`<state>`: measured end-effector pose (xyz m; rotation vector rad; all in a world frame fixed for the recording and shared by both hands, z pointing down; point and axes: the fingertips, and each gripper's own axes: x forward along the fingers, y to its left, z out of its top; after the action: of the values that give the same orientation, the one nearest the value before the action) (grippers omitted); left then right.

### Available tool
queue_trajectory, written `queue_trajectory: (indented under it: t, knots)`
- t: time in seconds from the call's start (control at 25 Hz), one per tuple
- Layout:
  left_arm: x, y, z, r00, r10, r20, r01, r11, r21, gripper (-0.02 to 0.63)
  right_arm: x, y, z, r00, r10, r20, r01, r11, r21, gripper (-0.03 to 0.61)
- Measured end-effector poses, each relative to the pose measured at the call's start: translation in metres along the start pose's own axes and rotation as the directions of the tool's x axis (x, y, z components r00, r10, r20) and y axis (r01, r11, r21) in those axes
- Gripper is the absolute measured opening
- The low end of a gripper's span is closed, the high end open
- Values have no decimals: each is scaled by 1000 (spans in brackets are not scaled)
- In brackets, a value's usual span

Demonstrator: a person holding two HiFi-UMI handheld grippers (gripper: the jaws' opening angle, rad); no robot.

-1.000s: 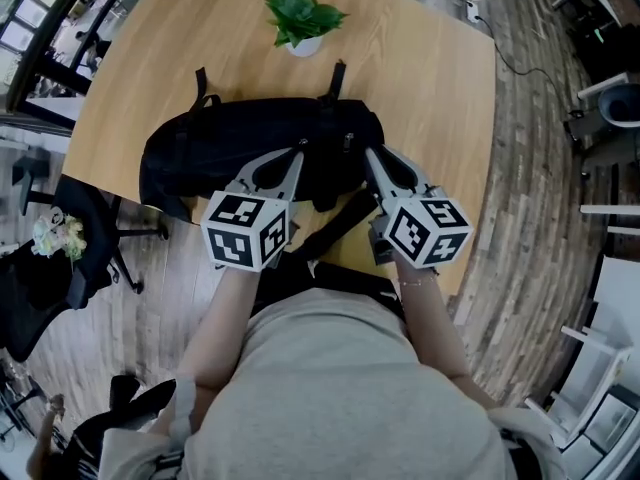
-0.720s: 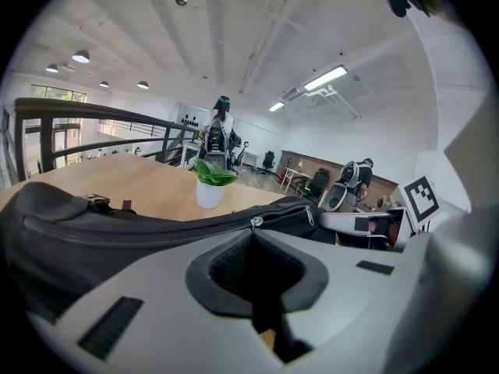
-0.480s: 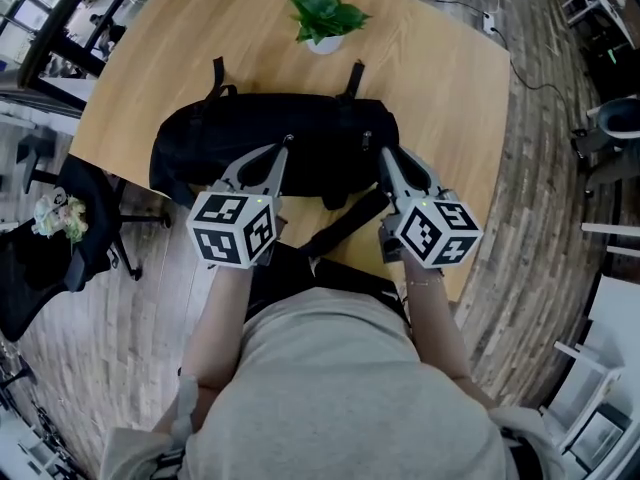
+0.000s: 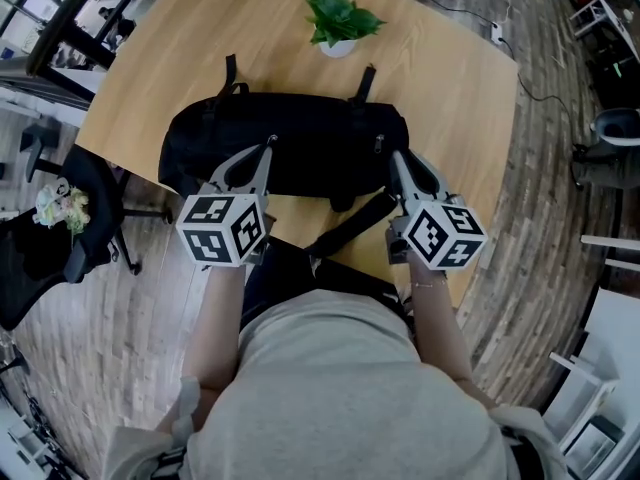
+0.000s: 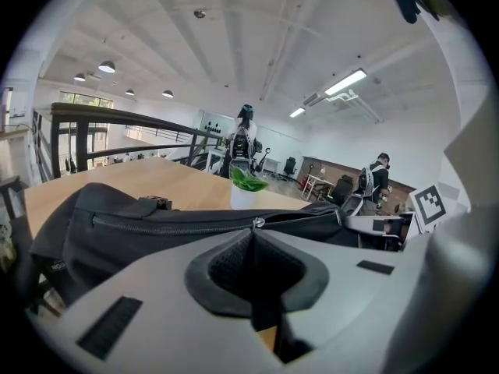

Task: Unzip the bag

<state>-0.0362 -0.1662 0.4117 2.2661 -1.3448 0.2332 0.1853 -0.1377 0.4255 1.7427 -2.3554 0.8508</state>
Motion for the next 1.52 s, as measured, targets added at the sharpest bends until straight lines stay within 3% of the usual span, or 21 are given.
queue_trajectory:
  t: [0.16,0.36,0.56,0.72,1.0,1.12,1.24,1.4,1.52]
  knots:
    - [-8,11,4,999,45,18,-45,999,-6,21,0,-1,0,1000,0,-2,0,1000,-15,72]
    - [-9,10,6,999,45,22,-45,999,6,20,1,1,0,1000,12,-5,-12,1000,-27,77]
    - [-11,10,6,998,58,26,-58,998,6,20,-2,9,6,1000,17,-23,-19,991,-134,119]
    - [-10,7,4,998,59,11,-60,997,39,18,-8,16,18,999,18,35,-9,972,-236,124]
    - [-12,8,4,998,65,4,-66,996,62,18,-7,30,17,998,55,31,-43,950,-309,170]
    - [-13,8,3,999,47,-11,-46,996,78,18,-7,37,27,998,41,52,-18,922,-387,175]
    - [-12,10,1,999,17,-28,-15,996,85,18,-5,59,43,994,59,95,-5,873,-488,173]
    - [-11,9,1,999,-23,-46,27,994,106,18,12,108,40,991,129,31,-81,772,-630,179]
    - [-11,8,2,997,-55,-53,60,993,105,18,30,143,27,982,180,-56,-170,719,-674,190]
